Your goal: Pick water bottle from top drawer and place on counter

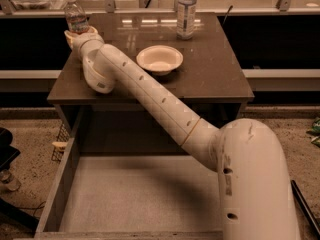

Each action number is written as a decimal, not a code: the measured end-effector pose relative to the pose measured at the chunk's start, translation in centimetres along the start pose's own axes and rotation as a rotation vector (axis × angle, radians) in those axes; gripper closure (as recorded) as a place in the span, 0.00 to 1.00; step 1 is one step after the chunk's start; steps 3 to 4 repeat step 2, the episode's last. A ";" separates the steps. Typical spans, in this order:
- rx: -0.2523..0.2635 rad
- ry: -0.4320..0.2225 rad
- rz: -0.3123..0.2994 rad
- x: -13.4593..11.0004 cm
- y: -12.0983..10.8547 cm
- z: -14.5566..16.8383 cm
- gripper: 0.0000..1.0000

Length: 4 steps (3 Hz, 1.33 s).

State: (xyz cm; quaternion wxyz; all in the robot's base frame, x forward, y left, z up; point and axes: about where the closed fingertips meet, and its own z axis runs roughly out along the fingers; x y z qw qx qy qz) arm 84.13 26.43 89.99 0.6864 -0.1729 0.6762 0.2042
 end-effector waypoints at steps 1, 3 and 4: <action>-0.001 0.000 0.000 0.0 0.1 0.0 0.00; -0.001 0.000 0.000 0.0 0.1 0.0 0.00; -0.001 0.000 0.000 0.0 0.1 0.0 0.00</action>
Offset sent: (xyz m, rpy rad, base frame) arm -0.0001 0.0008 -0.0001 0.0001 0.0002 0.0008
